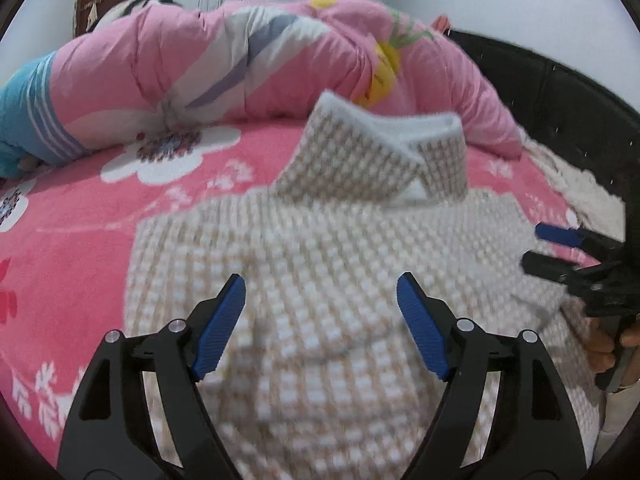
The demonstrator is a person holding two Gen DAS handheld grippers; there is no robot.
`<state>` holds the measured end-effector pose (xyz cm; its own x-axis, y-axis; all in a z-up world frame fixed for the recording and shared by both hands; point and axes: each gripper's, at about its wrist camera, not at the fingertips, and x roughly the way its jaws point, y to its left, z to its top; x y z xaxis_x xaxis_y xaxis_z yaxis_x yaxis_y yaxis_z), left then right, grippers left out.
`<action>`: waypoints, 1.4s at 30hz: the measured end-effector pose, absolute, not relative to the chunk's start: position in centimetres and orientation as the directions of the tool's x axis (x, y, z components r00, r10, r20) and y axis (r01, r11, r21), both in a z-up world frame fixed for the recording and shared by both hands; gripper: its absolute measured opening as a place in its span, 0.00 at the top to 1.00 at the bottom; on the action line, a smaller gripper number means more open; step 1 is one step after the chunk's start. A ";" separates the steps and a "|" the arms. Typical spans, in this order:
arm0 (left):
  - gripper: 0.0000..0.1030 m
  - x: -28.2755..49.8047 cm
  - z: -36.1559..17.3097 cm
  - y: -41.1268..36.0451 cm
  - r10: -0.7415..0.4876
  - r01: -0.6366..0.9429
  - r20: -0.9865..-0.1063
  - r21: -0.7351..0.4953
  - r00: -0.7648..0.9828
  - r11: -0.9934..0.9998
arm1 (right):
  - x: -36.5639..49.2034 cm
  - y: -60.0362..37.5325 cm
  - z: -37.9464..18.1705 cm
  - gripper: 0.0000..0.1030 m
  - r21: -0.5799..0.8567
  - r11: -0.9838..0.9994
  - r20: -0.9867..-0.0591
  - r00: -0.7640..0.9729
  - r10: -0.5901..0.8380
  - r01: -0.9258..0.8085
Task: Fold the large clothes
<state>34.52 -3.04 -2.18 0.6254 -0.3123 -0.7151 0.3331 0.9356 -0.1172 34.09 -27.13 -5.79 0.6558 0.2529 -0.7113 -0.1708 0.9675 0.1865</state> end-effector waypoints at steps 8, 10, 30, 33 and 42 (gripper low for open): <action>0.24 33.3 -1.7 -3.1 -0.241 0.289 -0.782 -0.082 0.574 0.954 | 31.0 -25.6 -5.2 0.12 0.129 0.988 -0.787 0.597 0.157 -0.089; 0.20 31.9 -0.4 -2.9 -0.231 0.293 -0.765 -0.058 0.601 0.954 | 28.4 -25.7 -3.8 0.11 0.140 0.987 -0.767 0.622 0.158 -0.078; 0.08 18.3 -6.7 -0.3 -0.161 0.293 -0.839 -0.002 0.519 0.956 | 12.3 -23.7 -9.9 0.06 0.094 0.991 -0.845 0.534 0.030 0.093; 0.08 18.3 -6.9 -0.2 -0.161 0.292 -0.836 -0.001 0.524 0.956 | 11.8 -24.0 -10.1 0.06 0.118 0.988 -0.833 0.552 0.042 0.104; 0.07 17.8 -6.9 0.4 -0.183 0.280 -0.837 -0.037 0.516 0.959 | 11.2 -24.4 -10.4 0.06 0.158 0.984 -0.806 0.587 0.078 0.087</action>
